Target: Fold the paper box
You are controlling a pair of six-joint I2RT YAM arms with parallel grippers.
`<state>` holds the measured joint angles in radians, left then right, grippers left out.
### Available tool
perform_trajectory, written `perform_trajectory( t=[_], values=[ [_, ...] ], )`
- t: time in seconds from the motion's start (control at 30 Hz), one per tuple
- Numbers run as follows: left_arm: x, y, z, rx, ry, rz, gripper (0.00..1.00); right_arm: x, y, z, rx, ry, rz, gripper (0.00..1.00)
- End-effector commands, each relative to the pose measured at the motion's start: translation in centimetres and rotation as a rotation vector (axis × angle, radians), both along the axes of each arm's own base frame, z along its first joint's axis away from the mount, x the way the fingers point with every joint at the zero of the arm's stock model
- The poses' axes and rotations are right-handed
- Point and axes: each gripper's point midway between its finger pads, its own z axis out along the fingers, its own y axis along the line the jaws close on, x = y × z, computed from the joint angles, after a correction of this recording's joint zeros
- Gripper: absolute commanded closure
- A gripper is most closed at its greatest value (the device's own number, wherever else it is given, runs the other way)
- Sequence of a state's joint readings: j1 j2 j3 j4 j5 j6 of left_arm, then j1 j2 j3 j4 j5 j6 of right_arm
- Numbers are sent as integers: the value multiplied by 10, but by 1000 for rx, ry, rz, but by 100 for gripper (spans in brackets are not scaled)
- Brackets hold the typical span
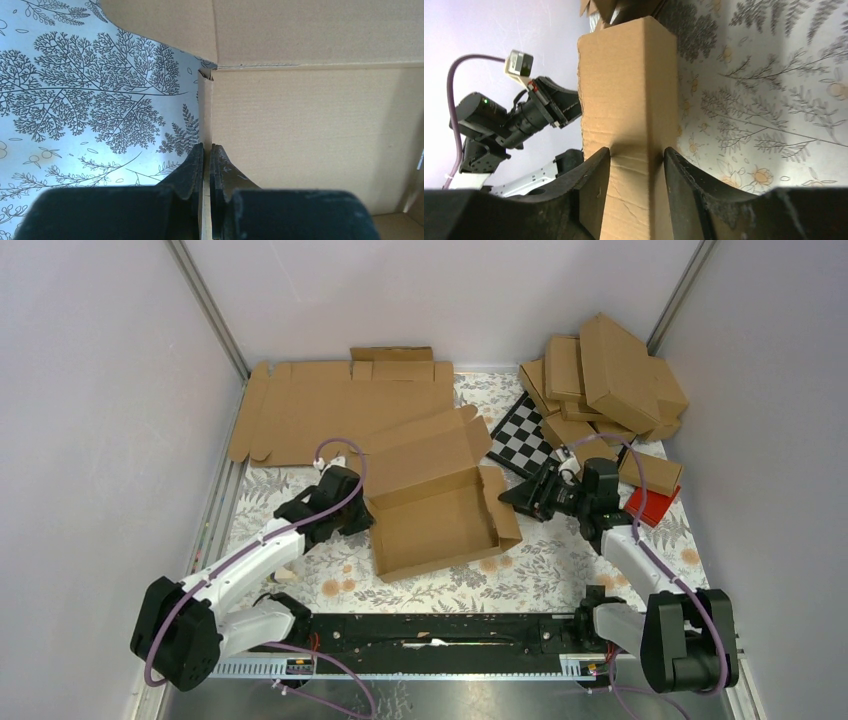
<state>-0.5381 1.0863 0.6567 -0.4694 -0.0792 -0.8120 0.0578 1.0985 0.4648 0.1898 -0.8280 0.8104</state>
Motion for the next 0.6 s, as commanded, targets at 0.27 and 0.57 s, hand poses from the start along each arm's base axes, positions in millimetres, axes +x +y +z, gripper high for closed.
perform_trajectory(
  t=[0.27,0.57],
  values=[
    [21,-19,28,-59,-74,-14,100,-6,33,-11,-277,-18,130,50],
    [21,-18,17,-35,-67,-14,100,-18,33,-44,-484,22,181,51]
  ],
)
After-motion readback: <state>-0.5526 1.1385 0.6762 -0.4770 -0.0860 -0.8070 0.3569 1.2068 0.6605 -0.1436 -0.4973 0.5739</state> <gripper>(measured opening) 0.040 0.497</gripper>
